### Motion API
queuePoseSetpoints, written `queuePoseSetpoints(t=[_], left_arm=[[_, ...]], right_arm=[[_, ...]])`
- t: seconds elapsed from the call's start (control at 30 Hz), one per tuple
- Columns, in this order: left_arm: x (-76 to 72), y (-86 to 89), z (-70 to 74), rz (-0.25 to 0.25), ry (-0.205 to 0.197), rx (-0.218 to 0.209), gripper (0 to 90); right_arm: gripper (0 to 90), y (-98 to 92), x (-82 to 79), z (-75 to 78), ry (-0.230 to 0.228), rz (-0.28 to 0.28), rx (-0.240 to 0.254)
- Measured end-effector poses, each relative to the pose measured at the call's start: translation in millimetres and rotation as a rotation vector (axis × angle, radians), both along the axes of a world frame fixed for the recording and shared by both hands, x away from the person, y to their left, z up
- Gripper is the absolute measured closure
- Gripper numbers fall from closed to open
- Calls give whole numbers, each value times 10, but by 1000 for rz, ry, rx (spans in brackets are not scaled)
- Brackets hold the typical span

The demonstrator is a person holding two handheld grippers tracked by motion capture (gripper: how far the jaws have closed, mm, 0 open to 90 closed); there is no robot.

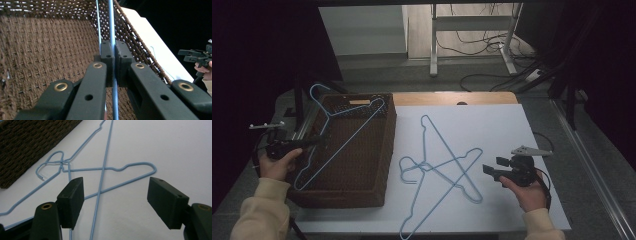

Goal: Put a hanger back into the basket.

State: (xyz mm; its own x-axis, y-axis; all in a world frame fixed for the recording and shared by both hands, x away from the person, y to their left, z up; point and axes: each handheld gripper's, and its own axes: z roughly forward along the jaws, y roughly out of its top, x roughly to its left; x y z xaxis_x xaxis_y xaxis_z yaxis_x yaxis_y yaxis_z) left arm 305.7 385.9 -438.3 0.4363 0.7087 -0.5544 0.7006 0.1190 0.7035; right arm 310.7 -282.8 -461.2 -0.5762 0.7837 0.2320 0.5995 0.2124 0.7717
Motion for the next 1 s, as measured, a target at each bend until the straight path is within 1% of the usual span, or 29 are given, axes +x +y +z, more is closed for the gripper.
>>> queuePoseSetpoints(t=[0.03, 0.2, 0.27, 0.3, 0.33, 0.37, 0.4, 0.43, 0.47, 0.5, 0.53, 0.57, 0.6, 0.63, 0.67, 0.7, 0.73, 0.8, 0.83, 0.87, 0.9, 0.93, 0.97, 1.0], left_arm=[[13, -4, -31, -9, 10, 12, 868], [36, -39, -67, -20, 20, 22, 867], [62, -62, -85, -26, 29, 32, 867], [78, -66, -97, -18, 50, 40, 867], [97, -68, -112, 2, 85, 69, 865], [109, -77, -129, 42, 96, 113, 844], [117, -77, -136, 55, 104, 126, 714], [117, -77, -136, 55, 104, 126, 618], [118, -77, -140, 63, 109, 135, 600], [106, -82, -129, 64, 100, 137, 600], [90, -93, -110, 69, 88, 139, 566], [73, -110, -83, 77, 75, 147, 453], [38, -149, -27, 82, 48, 163, 411], [38, -149, -27, 82, 48, 163, 403], [7, -186, 15, 74, 24, 162, 403], [-17, -218, 51, 60, 7, 164, 387], [-63, -290, 112, 37, -21, 168, 353], [-113, -384, 171, 3, -52, 170, 331], [-140, -449, 203, -16, -68, 179, 324], [-140, -449, 203, -16, -68, 179, 316], [-159, -504, 224, -30, -76, 183, 316], [-191, -594, 259, -53, -90, 187, 303], [-191, -594, 259, -53, -90, 187, 302], [-226, -699, 288, -76, -105, 180, 299]], right_arm=[[303, -1, 0, 0, 0, 0, 0], [303, 3, 1, -1, 0, 1, 1], [303, 3, 1, -1, 1, 0, 0], [303, 2, 1, -1, 1, 0, 0], [303, 2, 0, -1, 1, -1, 0], [303, -1, 0, 0, 1, 0, 0], [303, -1, -1, 1, 1, 1, 0], [303, -2, -2, 2, 0, 1, 0], [303, -4, -3, 3, 0, 1, -1], [303, -4, -3, 3, 0, 1, -1], [303, -6, -4, 3, 0, 1, 0], [303, -8, -2, 2, 0, 0, 0], [303, -7, -2, 1, 1, 0, 0], [303, -5, -2, 1, 1, 1, 0], [303, -5, -2, 1, 1, 1, 0], [303, -1, -3, 1, 1, 1, -1], [302, 7, -3, 2, -1, 4, -2], [302, 14, -3, 3, -2, 5, -2], [302, 15, -3, 3, -1, 5, 0], [302, 15, -3, 3, -1, 5, 0], [302, 16, -2, 3, -1, 5, 0], [302, 13, 0, 2, -1, 5, 0], [302, 13, 0, 2, -1, 5, 0], [301, 11, -1, 3, -2, 5, -1]])
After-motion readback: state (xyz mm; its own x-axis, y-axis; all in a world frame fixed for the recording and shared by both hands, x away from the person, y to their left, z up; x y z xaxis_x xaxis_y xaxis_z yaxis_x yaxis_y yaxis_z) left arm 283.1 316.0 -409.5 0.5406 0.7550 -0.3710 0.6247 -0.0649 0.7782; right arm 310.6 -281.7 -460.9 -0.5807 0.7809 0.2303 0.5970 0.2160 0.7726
